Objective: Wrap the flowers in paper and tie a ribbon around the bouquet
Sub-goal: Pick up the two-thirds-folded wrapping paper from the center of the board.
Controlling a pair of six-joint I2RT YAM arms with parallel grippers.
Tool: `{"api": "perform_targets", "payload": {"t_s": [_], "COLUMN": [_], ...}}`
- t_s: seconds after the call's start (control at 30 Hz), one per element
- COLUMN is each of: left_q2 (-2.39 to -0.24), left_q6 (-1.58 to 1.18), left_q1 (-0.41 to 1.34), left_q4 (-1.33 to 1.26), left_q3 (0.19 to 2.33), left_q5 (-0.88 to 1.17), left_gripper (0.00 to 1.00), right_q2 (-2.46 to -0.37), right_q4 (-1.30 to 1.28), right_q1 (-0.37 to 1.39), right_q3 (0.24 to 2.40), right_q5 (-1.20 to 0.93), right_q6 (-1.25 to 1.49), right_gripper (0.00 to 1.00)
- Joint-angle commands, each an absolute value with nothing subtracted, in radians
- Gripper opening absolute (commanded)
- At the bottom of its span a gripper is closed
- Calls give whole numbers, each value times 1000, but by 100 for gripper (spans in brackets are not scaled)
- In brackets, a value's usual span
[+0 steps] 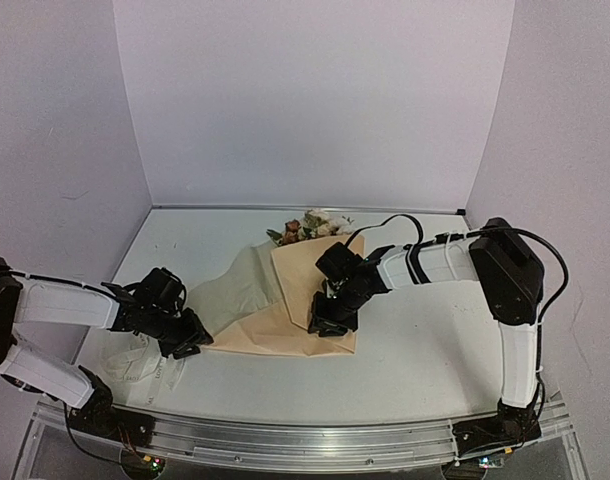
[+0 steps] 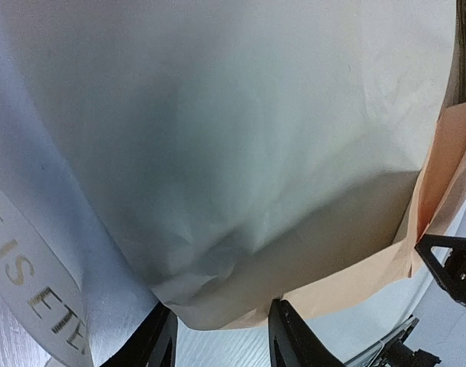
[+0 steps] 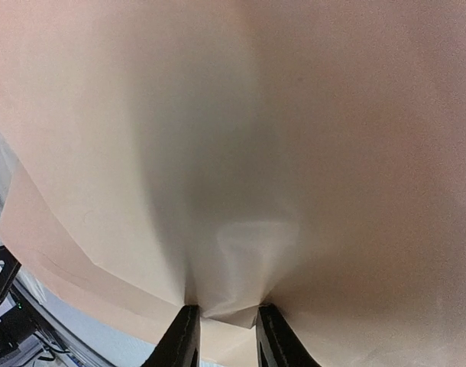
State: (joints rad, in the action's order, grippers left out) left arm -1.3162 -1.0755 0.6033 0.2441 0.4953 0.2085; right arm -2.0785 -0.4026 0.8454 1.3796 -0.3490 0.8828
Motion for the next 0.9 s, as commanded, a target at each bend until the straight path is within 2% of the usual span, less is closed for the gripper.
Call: {"api": "perform_targets", "payload": {"t_s": [0.0,0.27,0.67,0.8,0.87], "left_q2": [-1340,-1364,-1208,-1156,-1160], "left_q6": [-1079,-1112,-1229,-1182,-1136], "left_q1": [578,572,572,562,538], "left_q4": [170,101,101,173,197], "left_q3": [511,507,443,477,507], "left_q5": [207,246,174,125,130], "left_gripper": [42,38,7,0,0], "right_q2": [-2107,-2108,-2116,-2124,-2130], "right_q4": [-471,-431,-412,-412,-404], "right_q1": [843,867,876,885,887], "right_q3": [1381,1394,1412,1424,1430], "right_q5": [-290,-302,-320,-317,-312], "right_q6": [913,940,957,967,981], "right_gripper": [29,29,29,29,29]}}
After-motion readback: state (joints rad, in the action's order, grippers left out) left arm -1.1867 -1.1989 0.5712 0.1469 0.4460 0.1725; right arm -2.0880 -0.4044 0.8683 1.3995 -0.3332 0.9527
